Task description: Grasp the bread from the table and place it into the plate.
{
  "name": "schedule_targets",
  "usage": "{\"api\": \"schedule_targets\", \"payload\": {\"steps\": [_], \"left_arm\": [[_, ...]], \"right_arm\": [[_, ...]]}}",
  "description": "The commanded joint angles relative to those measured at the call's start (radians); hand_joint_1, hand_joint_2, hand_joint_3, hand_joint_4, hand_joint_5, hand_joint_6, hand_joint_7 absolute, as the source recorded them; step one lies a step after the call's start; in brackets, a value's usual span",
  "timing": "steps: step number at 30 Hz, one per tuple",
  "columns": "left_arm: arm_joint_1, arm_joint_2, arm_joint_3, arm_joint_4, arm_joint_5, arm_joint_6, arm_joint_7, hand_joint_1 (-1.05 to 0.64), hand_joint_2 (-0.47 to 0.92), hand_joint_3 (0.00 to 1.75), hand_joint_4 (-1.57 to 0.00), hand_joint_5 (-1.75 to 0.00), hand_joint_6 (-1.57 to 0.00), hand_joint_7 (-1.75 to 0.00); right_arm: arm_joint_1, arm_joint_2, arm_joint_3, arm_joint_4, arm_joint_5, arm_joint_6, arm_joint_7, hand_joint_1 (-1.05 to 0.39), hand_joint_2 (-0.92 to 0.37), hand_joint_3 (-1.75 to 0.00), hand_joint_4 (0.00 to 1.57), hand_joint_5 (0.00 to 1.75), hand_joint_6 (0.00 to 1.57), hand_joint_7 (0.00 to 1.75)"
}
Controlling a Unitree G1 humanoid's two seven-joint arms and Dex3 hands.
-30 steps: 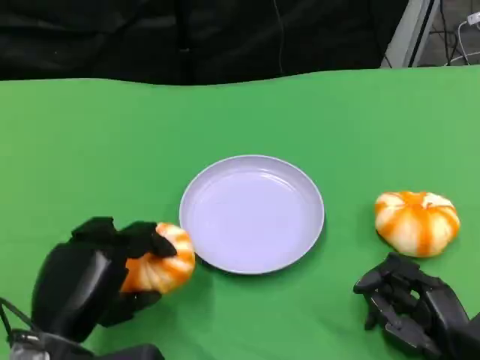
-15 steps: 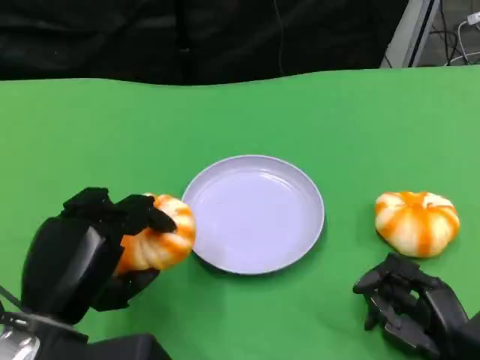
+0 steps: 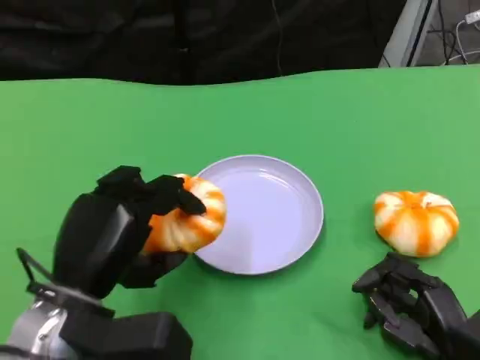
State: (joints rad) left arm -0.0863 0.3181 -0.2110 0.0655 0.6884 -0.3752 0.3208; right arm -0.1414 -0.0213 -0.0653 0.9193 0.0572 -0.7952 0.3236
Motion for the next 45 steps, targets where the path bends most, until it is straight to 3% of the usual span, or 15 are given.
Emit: {"api": "schedule_targets", "payload": {"steps": [1,10,22,29,39,43,45], "left_arm": [[-0.061,-0.010,-0.021,0.066,-0.009,-0.020,-0.007,-0.10,0.61,0.79,-0.83,-1.63,-0.87,-1.19],[-0.238,-0.090,-0.098,0.325,-0.029,-0.083,0.002,-0.09,0.67,0.75,-0.76,-1.74,-0.79,-1.33],[-0.350,-0.127,-0.151,0.482,-0.021,-0.114,0.019,-0.10,0.71,0.62,-0.73,-1.75,-0.72,-1.44],[-0.460,-0.183,-0.207,0.662,-0.012,-0.111,0.017,-0.09,0.78,0.53,-0.73,-1.75,-0.68,-1.50],[-0.589,-0.217,-0.255,0.864,-0.013,-0.153,0.030,-0.10,0.83,0.32,-0.70,-1.75,-0.66,-1.48],[-0.617,-0.220,-0.269,0.914,-0.013,-0.169,0.031,-0.12,0.87,0.27,-0.67,-1.75,-0.66,-1.43],[-0.626,-0.220,-0.272,0.932,-0.016,-0.167,0.023,-0.11,0.89,0.21,-0.65,-1.74,-0.70,-1.30]], "right_arm": [[0.008,-0.007,0.002,0.008,-0.004,-0.002,-0.009,-0.29,-0.92,-0.47,0.63,1.75,0.66,1.27],[0.015,0.002,0.007,0.003,-0.005,-0.007,-0.019,-0.28,-0.92,-0.48,0.63,1.75,0.66,1.28],[0.030,0.008,0.024,-0.023,-0.022,-0.004,-0.052,-0.28,-0.92,-0.49,0.62,1.74,0.65,1.28],[0.033,0.012,0.026,-0.035,-0.014,0.014,-0.048,-0.25,-0.92,-0.51,0.62,1.74,0.65,1.27],[0.036,0.014,0.032,-0.042,-0.020,0.022,-0.060,-0.27,-0.92,-0.49,0.62,1.74,0.65,1.28],[0.037,0.015,0.035,-0.045,-0.019,0.022,-0.063,-0.27,-0.92,-0.49,0.61,1.75,0.65,1.30],[0.036,0.015,0.036,-0.043,-0.022,0.018,-0.066,-0.27,-0.92,-0.49,0.61,1.75,0.64,1.30]]}}
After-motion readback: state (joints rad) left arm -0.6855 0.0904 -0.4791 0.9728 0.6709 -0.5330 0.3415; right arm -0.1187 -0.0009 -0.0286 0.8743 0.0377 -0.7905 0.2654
